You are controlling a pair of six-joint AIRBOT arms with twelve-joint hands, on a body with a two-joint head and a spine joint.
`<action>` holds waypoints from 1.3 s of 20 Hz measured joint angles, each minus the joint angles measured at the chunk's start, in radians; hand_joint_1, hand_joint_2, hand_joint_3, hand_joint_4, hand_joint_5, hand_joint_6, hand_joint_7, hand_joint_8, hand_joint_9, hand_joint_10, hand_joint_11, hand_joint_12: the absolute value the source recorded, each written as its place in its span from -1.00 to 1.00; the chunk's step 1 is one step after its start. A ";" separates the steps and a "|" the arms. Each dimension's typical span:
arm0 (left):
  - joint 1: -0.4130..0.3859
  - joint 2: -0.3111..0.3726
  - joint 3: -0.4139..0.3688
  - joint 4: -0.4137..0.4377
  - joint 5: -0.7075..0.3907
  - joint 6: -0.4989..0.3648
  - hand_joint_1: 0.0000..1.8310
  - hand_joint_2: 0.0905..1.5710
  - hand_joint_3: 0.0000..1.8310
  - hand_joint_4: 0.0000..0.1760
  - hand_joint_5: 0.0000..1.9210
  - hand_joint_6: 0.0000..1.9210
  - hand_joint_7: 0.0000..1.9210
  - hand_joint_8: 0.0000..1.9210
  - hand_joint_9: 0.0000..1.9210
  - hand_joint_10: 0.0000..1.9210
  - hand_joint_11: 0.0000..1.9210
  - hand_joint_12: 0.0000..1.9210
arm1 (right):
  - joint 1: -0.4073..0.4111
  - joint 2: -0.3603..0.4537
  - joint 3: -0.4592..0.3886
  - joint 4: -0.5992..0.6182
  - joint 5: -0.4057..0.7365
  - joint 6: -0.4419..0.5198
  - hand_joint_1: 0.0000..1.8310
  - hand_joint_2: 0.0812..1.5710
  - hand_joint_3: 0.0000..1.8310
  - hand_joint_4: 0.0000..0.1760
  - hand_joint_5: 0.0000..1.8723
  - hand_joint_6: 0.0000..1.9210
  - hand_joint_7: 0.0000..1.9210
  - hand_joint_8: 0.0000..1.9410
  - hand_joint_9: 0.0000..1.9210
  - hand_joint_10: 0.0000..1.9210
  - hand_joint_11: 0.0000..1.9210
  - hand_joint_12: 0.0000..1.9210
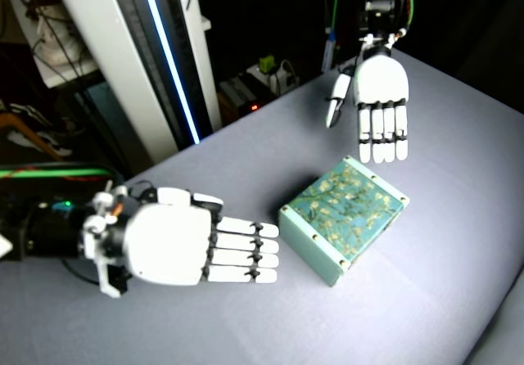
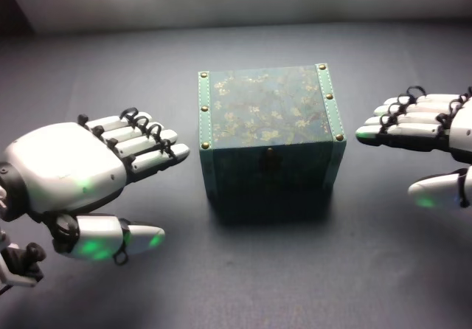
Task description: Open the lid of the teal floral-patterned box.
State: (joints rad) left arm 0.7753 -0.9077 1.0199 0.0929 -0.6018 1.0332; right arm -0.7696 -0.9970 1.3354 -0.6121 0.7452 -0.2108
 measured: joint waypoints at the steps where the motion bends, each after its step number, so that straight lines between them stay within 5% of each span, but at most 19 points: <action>1: -0.010 -0.005 0.004 0.005 0.010 0.001 -1.00 0.61 -1.00 -1.00 -1.00 -1.00 -1.00 -1.00 -1.00 -1.00 -1.00 -1.00 | 0.000 -0.003 0.002 -0.013 -0.006 0.004 -1.00 0.72 -1.00 -1.00 -0.93 -1.00 -0.91 -1.00 -0.97 -0.99 -0.97 -0.99; 20: -0.071 -0.030 0.029 0.057 0.080 -0.002 -1.00 0.65 -0.99 -1.00 -1.00 -1.00 -0.99 -1.00 -0.94 -1.00 -0.97 -0.99 | 0.025 -0.058 0.030 -0.032 -0.035 0.013 -1.00 0.64 -1.00 -1.00 -0.98 -1.00 -0.99 -1.00 -1.00 -1.00 -0.98 -0.99; 23: -0.077 -0.030 0.029 0.057 0.087 -0.001 -1.00 0.88 -0.99 -1.00 -0.99 -1.00 -0.93 -1.00 -0.86 -1.00 -0.92 -0.97 | 0.042 -0.063 0.038 -0.032 -0.045 0.013 -1.00 0.68 -0.99 -1.00 -1.00 -1.00 -1.00 -1.00 -1.00 -1.00 -0.96 -0.98; 26: -0.085 -0.038 0.034 0.050 0.093 -0.002 -0.59 1.00 -0.89 -1.00 -1.00 -1.00 -1.00 -1.00 -0.92 -1.00 -0.92 -0.96 | 0.043 -0.068 0.039 -0.027 -0.047 0.013 -1.00 0.66 -1.00 -1.00 -1.00 -1.00 -1.00 -1.00 -1.00 -1.00 -1.00 -1.00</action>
State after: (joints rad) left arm 0.6903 -0.9459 1.0534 0.1425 -0.5091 1.0309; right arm -0.7269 -1.0649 1.3739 -0.6395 0.6987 -0.1974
